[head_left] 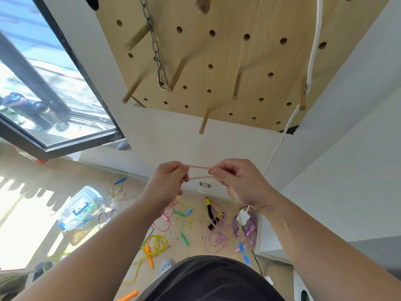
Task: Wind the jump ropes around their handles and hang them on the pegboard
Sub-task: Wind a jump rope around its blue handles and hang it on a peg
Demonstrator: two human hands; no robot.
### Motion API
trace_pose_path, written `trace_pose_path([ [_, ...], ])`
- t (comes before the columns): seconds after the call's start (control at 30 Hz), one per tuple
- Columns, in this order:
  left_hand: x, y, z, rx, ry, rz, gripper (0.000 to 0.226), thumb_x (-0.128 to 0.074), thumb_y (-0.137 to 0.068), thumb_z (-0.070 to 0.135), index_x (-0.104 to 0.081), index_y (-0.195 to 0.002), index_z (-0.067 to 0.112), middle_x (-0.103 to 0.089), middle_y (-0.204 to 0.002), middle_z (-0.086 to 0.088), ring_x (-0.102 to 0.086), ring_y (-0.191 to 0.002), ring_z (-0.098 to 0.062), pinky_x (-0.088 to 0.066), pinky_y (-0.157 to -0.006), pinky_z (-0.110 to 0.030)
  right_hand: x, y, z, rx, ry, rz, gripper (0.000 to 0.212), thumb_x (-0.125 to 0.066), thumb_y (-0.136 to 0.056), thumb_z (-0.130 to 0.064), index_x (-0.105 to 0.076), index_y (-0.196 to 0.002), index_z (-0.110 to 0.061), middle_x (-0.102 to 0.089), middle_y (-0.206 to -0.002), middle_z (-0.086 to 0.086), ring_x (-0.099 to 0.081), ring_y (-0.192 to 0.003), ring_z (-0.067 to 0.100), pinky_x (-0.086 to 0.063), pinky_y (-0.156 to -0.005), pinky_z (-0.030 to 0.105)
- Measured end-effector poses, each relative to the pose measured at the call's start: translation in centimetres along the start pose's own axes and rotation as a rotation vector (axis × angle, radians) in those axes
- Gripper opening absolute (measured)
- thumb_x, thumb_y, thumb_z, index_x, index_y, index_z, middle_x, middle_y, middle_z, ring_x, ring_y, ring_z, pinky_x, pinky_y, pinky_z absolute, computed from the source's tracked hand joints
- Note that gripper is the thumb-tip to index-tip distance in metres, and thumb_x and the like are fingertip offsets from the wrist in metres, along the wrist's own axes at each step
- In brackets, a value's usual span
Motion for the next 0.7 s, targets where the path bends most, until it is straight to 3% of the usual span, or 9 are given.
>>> trace_pose_path([
  [0.1, -1.1, 0.4, 0.0, -0.018, -0.193, -0.079, 0.044, -0.055, -0.100, 0.026, -0.049, -0.059, 0.011, -0.050, -0.055, -0.007, -0.047, -0.056, -0.019, -0.043, -0.064, -0.034, 0.7, 0.2, 0.6, -0.061, -0.158, 0.093, 0.025, -0.054, -0.103, -0.012, -0.069, -0.084, -0.006, -0.064, -0.068, -0.010, -0.057, -0.066, 0.010, -0.054, -0.069, 0.030],
  [0.2, -2.4, 0.8, 0.1, -0.068, -0.413, -0.171, 0.040, -0.057, -0.097, 0.025, -0.046, -0.066, 0.001, -0.055, -0.056, -0.014, -0.049, -0.049, -0.013, -0.038, -0.057, -0.028, 1.0, 0.3, 0.9, -0.102, -0.287, 0.164, 0.031, -0.045, -0.108, -0.017, -0.060, -0.082, -0.009, -0.068, -0.076, 0.004, -0.064, -0.072, 0.021, -0.055, -0.076, 0.042],
  [0.33, -2.3, 0.3, 0.4, -0.203, -0.688, -0.190, 0.042, -0.071, -0.082, 0.022, -0.035, -0.061, 0.016, -0.039, -0.057, 0.000, -0.032, -0.054, -0.014, -0.031, -0.055, -0.029, 3.3, 0.3, 0.6, -0.027, -0.132, 0.214, 0.028, -0.047, -0.107, -0.018, -0.061, -0.084, -0.014, -0.065, -0.072, 0.005, -0.057, -0.065, 0.011, -0.052, -0.070, 0.034],
  [0.4, -1.5, -0.2, 0.2, -0.217, -0.756, -0.166, 0.043, -0.076, -0.074, 0.025, -0.035, -0.063, 0.018, -0.046, -0.059, -0.004, -0.034, -0.056, -0.015, -0.034, -0.056, -0.029, 4.0, 0.2, 0.7, -0.010, -0.081, 0.206, 0.029, -0.050, -0.106, -0.019, -0.065, -0.081, -0.016, -0.069, -0.078, 0.001, -0.059, -0.074, 0.009, -0.051, -0.082, 0.038],
  [0.47, -1.1, -0.7, -0.1, -0.198, -0.800, -0.147, 0.043, -0.078, -0.067, 0.029, -0.037, -0.065, 0.018, -0.057, -0.063, -0.009, -0.040, -0.057, -0.016, -0.037, -0.055, -0.030, 3.8, 0.3, 0.5, 0.004, -0.104, 0.214, 0.030, -0.049, -0.106, -0.018, -0.066, -0.082, -0.015, -0.068, -0.075, 0.000, -0.058, -0.075, 0.011, -0.049, -0.084, 0.038],
  [0.6, 0.1, -0.7, 2.1, -0.233, -0.694, 0.059, 0.047, -0.080, -0.074, 0.032, -0.039, -0.061, 0.013, -0.054, -0.059, -0.006, -0.042, -0.055, -0.016, -0.038, -0.055, -0.029, 2.7, 0.2, -0.2, 0.003, -0.117, 0.163, 0.016, -0.055, -0.104, -0.020, -0.064, -0.092, -0.016, -0.047, -0.059, -0.002, -0.049, -0.062, 0.014, -0.045, -0.066, 0.027],
  [0.67, 1.7, -0.5, 3.2, -0.210, -0.365, 0.204, 0.052, -0.075, -0.086, 0.030, -0.041, -0.061, 0.000, -0.053, -0.058, -0.022, -0.042, -0.049, -0.016, -0.040, -0.052, -0.028, 2.6, -0.1, -0.1, -0.002, 0.103, 0.075, 0.007, -0.069, -0.094, -0.020, -0.064, -0.094, -0.024, -0.045, -0.063, -0.006, -0.045, -0.061, 0.011, -0.043, -0.064, 0.027],
  [0.7, 2.4, -0.6, 3.2, -0.170, -0.143, 0.237, 0.053, -0.074, -0.090, 0.028, -0.043, -0.065, -0.007, -0.051, -0.058, -0.025, -0.044, -0.047, -0.017, -0.045, -0.052, -0.030, 2.8, -0.2, 0.2, 0.012, 0.248, 0.051, 0.018, -0.074, -0.088, -0.016, -0.063, -0.097, -0.027, -0.049, -0.069, -0.008, -0.047, -0.064, 0.009, -0.044, -0.067, 0.026],
])
Point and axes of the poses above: each hand's wrist, its own y-axis away from the middle knuckle, its own x-axis out of the back of the hand, z = x × y, the point moved 9 cm from there along -y, towards the middle knuckle
